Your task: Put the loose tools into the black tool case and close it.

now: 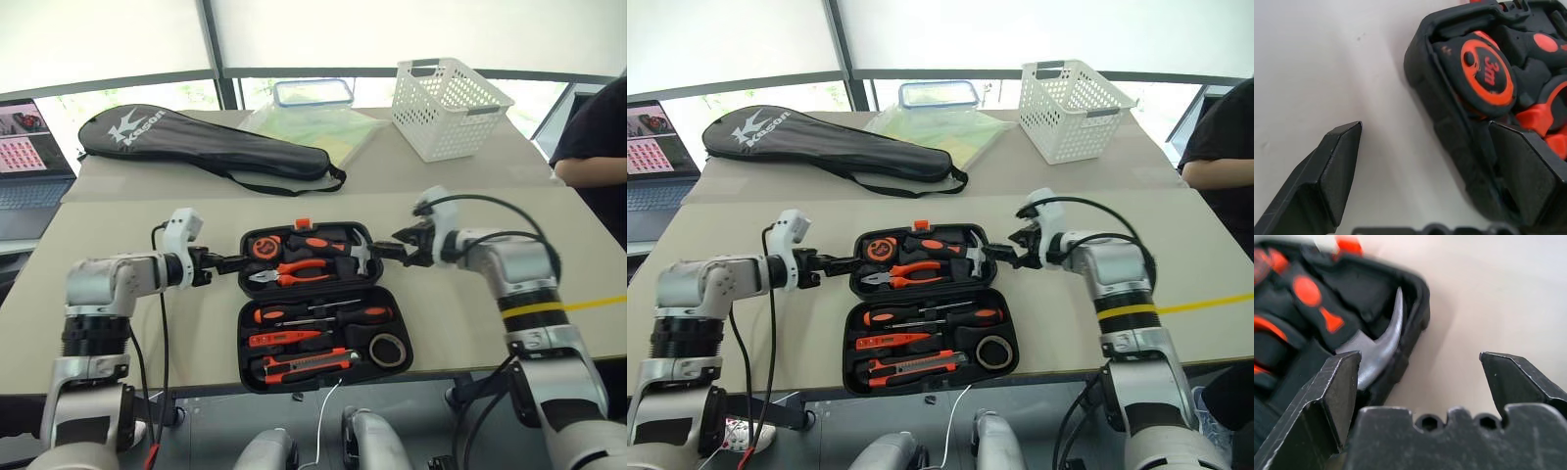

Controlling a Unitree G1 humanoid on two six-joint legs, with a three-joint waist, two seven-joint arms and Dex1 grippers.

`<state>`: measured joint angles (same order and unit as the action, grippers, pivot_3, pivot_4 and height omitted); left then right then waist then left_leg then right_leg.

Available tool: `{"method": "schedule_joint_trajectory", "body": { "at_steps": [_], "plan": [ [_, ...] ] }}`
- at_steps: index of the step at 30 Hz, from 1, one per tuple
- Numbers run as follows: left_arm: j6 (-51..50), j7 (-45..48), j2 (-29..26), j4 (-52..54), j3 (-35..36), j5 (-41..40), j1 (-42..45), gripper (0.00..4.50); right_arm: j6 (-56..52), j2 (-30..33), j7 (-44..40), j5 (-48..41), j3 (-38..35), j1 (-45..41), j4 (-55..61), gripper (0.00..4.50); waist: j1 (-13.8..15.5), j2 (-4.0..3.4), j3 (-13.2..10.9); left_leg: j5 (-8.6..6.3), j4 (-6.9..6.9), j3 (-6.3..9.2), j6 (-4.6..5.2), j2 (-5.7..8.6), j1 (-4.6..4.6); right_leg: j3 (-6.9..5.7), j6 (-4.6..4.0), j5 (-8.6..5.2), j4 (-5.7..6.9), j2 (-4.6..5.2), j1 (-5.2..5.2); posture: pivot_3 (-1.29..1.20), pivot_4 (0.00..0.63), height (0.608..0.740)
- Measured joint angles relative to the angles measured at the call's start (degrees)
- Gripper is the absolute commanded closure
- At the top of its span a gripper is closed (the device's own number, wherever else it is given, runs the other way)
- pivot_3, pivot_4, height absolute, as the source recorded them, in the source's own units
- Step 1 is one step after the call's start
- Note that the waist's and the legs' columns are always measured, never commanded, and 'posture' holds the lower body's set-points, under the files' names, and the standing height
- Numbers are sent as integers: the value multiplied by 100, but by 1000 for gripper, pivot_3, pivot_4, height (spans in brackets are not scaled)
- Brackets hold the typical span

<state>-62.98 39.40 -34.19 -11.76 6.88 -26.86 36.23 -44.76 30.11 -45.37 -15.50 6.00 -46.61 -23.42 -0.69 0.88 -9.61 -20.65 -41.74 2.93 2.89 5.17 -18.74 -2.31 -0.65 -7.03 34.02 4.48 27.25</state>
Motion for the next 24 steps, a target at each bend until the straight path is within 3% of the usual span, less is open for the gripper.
{"method": "schedule_joint_trajectory", "body": {
  "at_steps": [6,10,19,24],
  "plan": [
    [72,-9,80,94,-37,-28,-49,3364,82,-29,-197,80,160,-43,-11,3101,3,-1,4,5,-2,2,-12,-2,39,20,-1,-1,-2,7,-31,0,150,740],
    [54,-82,78,221,12,-38,-82,4481,36,-33,-186,98,223,-30,81,4368,16,-4,14,5,-1,11,-12,-2,57,25,0,-1,-2,4,-56,0,150,740],
    [151,-121,87,359,49,-38,-205,4500,-207,-196,11,76,48,-31,148,4466,-8,-3,31,5,0,11,-12,-6,65,32,0,-2,-2,4,-60,0,150,740],
    [1002,-222,263,358,103,186,-219,4500,146,-540,619,182,-275,-138,40,4466,2,-3,30,7,-1,10,-18,-1,42,34,-4,1,3,5,-36,0,150,740]
  ]
}}
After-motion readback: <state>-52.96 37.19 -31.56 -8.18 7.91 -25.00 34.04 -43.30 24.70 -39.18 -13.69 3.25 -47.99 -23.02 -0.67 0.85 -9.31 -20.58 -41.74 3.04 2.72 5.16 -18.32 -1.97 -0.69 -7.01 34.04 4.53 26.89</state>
